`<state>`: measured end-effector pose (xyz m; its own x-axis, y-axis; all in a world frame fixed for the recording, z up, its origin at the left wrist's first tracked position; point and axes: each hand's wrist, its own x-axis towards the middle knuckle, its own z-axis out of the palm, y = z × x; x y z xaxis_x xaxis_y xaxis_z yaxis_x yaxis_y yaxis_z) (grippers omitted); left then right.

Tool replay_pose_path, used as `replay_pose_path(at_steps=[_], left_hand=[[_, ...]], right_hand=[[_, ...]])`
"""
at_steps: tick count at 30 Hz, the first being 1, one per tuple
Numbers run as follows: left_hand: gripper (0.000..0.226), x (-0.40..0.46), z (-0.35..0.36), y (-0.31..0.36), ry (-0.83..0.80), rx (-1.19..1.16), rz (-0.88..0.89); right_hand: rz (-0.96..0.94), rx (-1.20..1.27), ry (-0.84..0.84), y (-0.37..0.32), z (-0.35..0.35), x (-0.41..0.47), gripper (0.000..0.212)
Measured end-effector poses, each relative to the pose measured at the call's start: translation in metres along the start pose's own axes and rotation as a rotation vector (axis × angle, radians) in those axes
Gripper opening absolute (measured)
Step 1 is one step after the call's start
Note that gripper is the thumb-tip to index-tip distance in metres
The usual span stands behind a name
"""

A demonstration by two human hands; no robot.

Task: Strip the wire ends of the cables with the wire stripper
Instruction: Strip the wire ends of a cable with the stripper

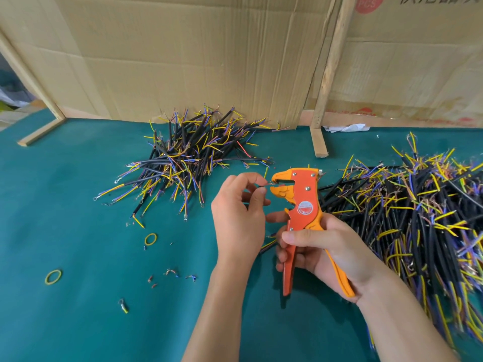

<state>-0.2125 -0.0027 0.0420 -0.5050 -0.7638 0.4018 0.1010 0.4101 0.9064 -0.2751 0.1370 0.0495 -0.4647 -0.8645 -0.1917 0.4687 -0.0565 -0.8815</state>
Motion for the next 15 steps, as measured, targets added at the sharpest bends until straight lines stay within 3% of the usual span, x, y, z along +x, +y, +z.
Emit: replay_pose_path(at_steps=[9,12,15], left_hand=[[0.027,-0.001,0.0,0.001,-0.034,-0.001,-0.023],[0.023,-0.001,0.0,0.0,-0.043,-0.022,-0.052],[0.023,-0.002,0.0,0.002,-0.058,-0.026,-0.071]], right_hand=[[0.005,0.035,0.015,0.002,0.004,0.002,0.03],[-0.011,0.077,0.045,0.002,0.008,0.004,0.018],[-0.034,0.116,0.121,0.004,0.012,0.006,0.025]])
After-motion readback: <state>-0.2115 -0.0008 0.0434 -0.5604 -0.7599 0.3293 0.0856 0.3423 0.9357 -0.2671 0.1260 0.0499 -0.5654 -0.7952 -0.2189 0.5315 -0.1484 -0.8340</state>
